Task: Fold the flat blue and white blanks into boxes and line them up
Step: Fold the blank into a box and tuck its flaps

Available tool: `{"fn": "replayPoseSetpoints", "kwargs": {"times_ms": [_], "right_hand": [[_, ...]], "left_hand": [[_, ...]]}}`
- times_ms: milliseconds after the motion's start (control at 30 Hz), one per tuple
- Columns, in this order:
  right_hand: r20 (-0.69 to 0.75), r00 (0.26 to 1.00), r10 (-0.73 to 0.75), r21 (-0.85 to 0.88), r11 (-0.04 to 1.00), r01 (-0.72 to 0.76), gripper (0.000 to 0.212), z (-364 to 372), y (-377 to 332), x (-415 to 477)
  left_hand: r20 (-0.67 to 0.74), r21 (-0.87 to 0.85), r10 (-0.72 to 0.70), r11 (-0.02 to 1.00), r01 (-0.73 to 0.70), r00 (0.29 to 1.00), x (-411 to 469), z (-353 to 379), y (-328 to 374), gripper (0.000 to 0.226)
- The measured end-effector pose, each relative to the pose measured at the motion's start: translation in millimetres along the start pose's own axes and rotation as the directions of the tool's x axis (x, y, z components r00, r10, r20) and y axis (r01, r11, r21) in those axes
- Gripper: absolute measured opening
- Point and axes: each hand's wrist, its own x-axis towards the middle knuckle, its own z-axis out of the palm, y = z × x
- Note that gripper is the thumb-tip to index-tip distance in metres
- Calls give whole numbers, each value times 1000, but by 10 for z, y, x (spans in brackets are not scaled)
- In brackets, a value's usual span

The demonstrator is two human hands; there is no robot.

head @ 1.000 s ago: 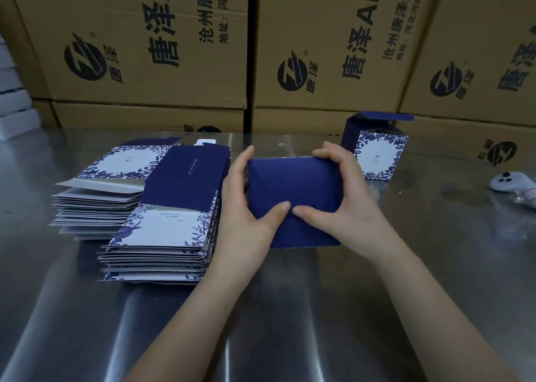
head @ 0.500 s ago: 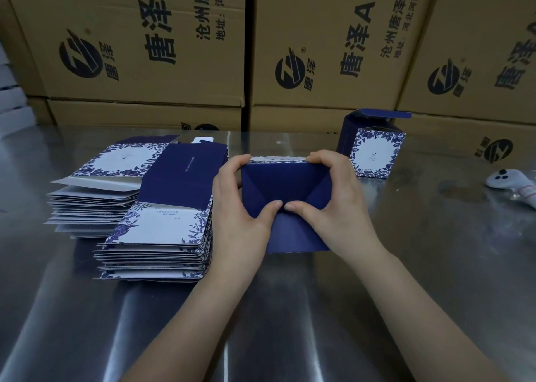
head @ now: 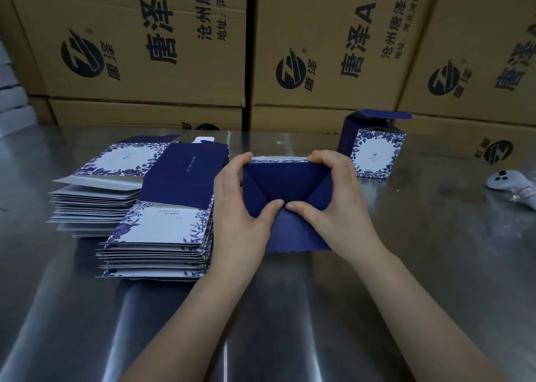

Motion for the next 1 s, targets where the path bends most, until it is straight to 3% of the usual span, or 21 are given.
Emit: {"fn": "replayPoseSetpoints", "kwargs": {"times_ms": [333,467,633,767,833,1000], "right_hand": [[80,989,121,130,983,-131,50,-96,-19,16],[70,975,209,109,970,-216,41,-99,-74,33],[9,946,325,-51,944,-325,66,-77,-148,39],[-13,920,393,-83,916,-392,102,-58,-184,29],[-10,907,421,-48,906,-421,108,-38,-196,25],[-74,882,465,164,878,-450,70,18,-210,13]], "left_hand": [[149,-43,-5,999,11,989,-1,-26,-27,81],[177,-137,-5,990,30,984,-7,-11,-22,70],[222,-278,-12,958,75,975,-36,20,-7,58],[248,-349,27,935,64,968,-52,21,17,59],[253,-405,52,913,57,966,-53,20,36,58],[250,-543,106,839,49,963,-22,-20,108,52]]}}
